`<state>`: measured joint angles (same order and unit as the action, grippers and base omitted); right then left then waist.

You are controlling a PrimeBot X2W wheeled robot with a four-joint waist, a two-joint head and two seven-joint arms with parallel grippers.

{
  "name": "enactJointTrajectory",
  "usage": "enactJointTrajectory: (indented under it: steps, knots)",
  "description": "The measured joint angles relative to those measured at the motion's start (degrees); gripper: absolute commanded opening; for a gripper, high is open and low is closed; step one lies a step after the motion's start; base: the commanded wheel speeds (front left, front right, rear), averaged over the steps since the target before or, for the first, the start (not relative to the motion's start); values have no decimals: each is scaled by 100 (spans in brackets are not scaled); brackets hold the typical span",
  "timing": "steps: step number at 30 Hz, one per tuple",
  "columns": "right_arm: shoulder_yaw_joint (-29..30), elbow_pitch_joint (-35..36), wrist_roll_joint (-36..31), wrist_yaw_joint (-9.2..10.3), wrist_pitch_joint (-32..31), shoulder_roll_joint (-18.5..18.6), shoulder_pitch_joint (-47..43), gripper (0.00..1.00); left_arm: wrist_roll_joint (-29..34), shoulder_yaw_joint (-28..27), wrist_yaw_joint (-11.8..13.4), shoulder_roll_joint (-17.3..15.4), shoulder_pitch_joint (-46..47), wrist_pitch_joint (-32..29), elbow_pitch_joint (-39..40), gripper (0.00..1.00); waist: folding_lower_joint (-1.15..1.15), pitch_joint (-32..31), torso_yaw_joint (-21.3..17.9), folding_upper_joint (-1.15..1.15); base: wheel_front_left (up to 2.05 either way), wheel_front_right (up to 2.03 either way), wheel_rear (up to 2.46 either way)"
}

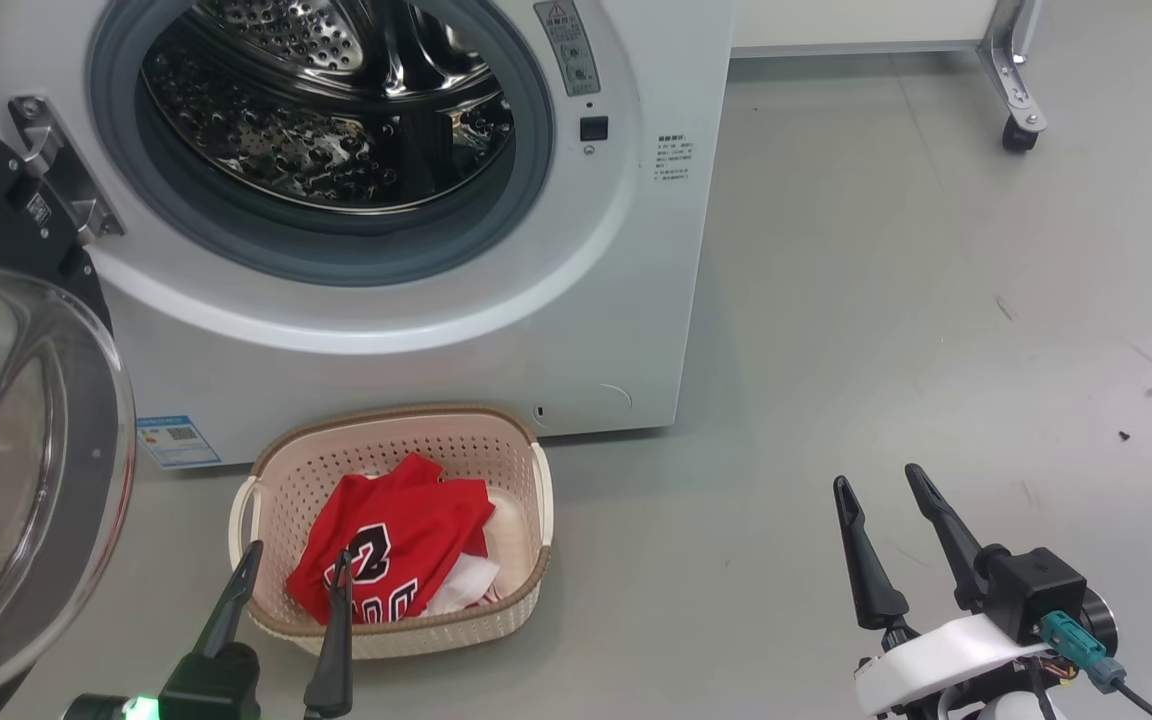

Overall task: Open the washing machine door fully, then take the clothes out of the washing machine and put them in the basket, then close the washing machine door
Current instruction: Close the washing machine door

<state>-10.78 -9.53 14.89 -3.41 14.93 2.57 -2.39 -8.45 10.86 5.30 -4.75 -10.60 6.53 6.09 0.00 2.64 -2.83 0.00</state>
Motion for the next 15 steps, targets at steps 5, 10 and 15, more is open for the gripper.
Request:
enactJointTrajectory:
  steps: [5, 10, 15]
  knots:
    - [0, -1, 0, 0, 0, 0, 1, 100, 0, 25, 0, -20, -2, -42, 31, 100, 0, 0, 2, 0, -116, 116, 0]
    - [0, -1, 0, 0, 0, 0, 1, 100, 0, 25, -5, -26, -3, -42, 62, 100, 0, -14, -2, 0, -96, 96, 0]
    - [0, -2, 0, -1, 0, 0, 1, 100, -1, 25, -5, -26, -4, -42, 86, 100, 0, -30, -5, 0, -75, 75, 0]
